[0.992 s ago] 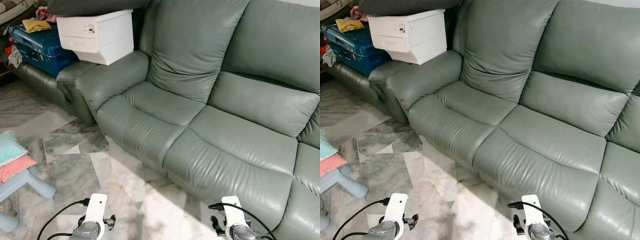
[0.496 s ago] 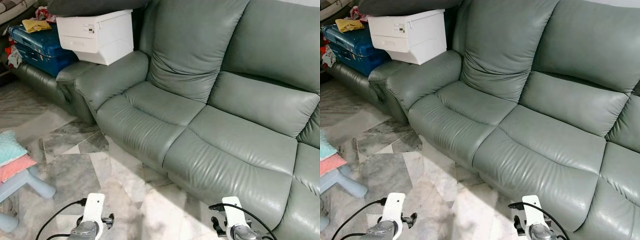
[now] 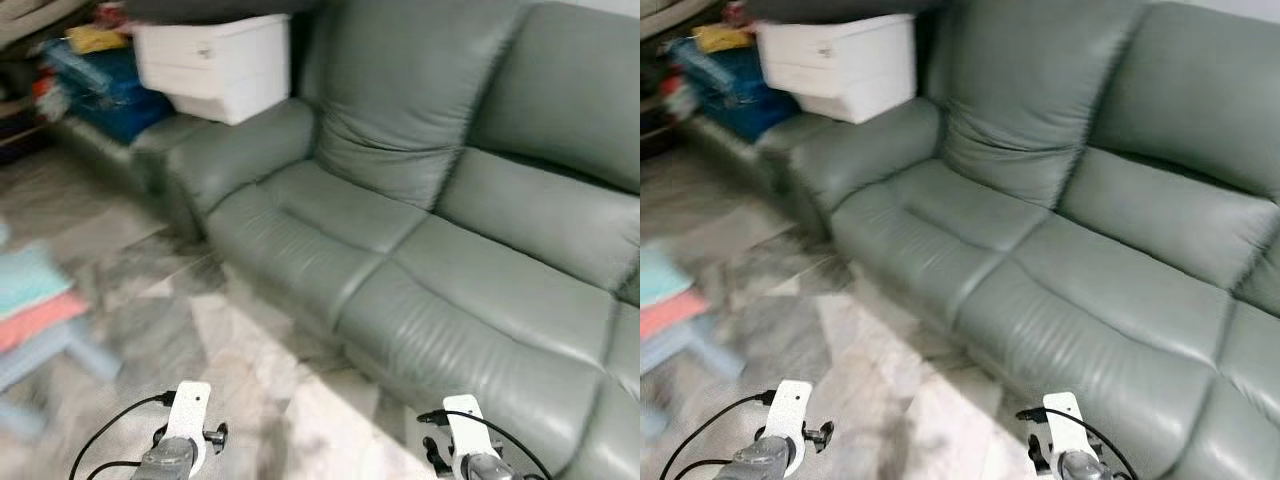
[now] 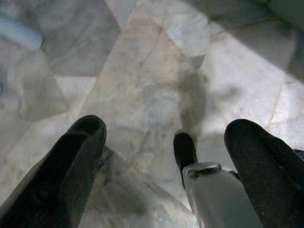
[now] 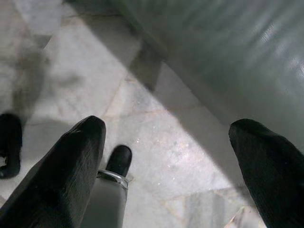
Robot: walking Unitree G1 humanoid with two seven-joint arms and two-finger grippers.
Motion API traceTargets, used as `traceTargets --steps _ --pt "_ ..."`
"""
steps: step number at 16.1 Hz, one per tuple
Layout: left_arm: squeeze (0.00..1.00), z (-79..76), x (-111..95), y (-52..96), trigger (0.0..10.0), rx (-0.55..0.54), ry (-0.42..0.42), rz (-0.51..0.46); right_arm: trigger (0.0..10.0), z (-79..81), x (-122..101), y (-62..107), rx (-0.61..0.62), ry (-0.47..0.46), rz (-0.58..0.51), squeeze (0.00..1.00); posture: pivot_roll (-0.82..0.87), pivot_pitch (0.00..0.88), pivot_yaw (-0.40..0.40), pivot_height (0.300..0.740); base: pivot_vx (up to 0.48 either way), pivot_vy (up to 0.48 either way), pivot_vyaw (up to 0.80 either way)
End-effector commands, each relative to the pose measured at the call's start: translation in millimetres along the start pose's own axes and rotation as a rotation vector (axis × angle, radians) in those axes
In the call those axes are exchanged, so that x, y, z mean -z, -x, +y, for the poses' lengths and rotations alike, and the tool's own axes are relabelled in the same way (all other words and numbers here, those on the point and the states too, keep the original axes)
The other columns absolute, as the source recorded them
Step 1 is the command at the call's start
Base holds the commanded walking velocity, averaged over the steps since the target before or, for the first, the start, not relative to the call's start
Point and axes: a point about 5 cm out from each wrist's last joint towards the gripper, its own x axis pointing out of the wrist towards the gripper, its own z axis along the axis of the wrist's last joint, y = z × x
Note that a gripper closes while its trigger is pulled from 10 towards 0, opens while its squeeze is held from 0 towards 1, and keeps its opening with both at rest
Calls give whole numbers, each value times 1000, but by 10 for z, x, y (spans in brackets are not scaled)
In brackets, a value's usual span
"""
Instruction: Move the pillow to the sofa
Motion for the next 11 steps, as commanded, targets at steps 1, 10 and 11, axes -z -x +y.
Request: traceTargets --steps 1,10,11 --pt "0 26 2 2 10000 -8 -11 1 10000 14 -2 0 -9 12 -2 0 -160 0 40 740 0 0 800" --pt "0 43 -24 1 10000 -7 -20 -9 10000 29 2 0 -11 36 -2 0 -159 0 45 740 0 0 800" --pt "0 44 -24 1 10000 -7 -22 -9 10000 29 1 -1 -11 37 -2 0 -159 0 45 740 0 0 800"
